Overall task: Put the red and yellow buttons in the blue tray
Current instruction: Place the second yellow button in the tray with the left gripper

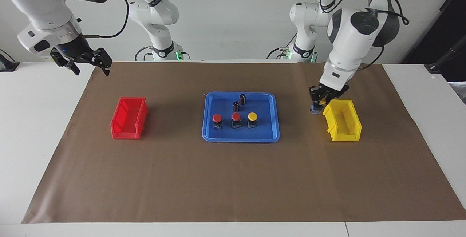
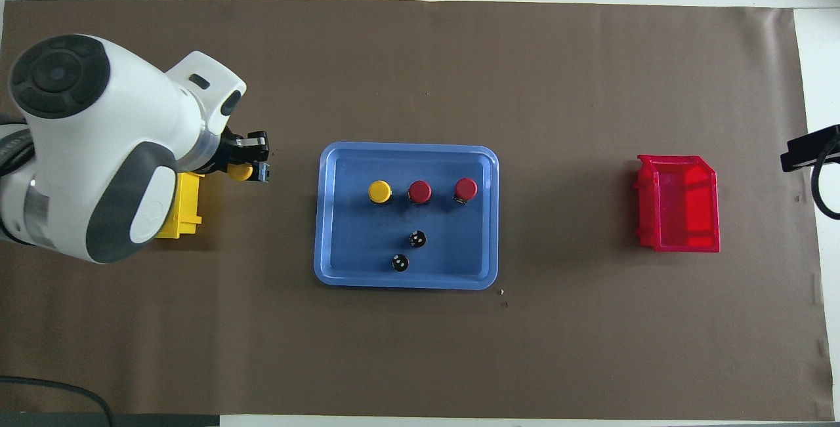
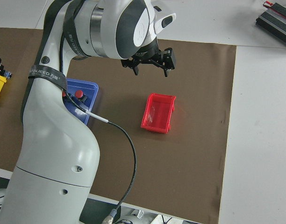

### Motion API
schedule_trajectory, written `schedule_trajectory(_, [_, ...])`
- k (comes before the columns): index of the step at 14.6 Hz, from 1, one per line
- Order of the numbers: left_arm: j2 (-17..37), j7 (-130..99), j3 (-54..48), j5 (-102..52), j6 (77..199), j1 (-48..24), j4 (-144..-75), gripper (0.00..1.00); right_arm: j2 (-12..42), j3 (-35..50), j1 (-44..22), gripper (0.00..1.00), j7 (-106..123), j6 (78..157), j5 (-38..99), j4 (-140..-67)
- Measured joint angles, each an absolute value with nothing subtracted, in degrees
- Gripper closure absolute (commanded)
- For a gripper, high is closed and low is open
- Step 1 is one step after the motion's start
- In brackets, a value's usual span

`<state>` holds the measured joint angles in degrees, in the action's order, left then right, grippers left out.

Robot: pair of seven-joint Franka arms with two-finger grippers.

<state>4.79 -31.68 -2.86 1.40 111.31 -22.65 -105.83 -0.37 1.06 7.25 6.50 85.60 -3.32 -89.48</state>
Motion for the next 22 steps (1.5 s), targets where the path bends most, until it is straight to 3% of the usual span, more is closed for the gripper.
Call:
schedule_trajectory(4, [8.32, -39.26, -2.86, 1.4, 117.45, -28.92, -108.05, 0.99, 0.46, 0.94, 7.91, 0.0, 6.5, 85.63, -3.33, -89.48])
schedule_trajectory(13, [13.0, -41.69, -2.77, 1.4, 124.07, -30.66, -109.98, 0.98, 0.61, 2.55, 7.21, 0.0, 6.28, 85.46, -0.2, -89.34])
schedule_trajectory(14, [13.67, -41.81, -2.76, 1.4, 124.48, -30.86, -110.03, 0.85, 0.61, 3.05, 7.12, 0.0, 5.93, 85.42, -0.16, -89.34])
schedule_trajectory(15, [14.29, -41.85, -2.73, 1.41, 124.84, -31.03, -110.04, 0.6, 0.61, 3.54, 7.08, 0.0, 5.62, 85.39, -0.16, -89.34])
schedule_trajectory(20, [14.74, -41.83, -2.52, 1.55, 123.29, -31.1, -108.69, 0.0, 0.61, 4.0, 6.94, 0.0, 5.22, 85.08, -0.16, -89.34])
schedule_trajectory(22, [14.28, -41.66, -2.19, 2.0, 119.83, -31.08, -106.3, 0.0, 0.61, 4.01, 6.76, 0.0, 5.22, 84.38, -0.16, -89.34])
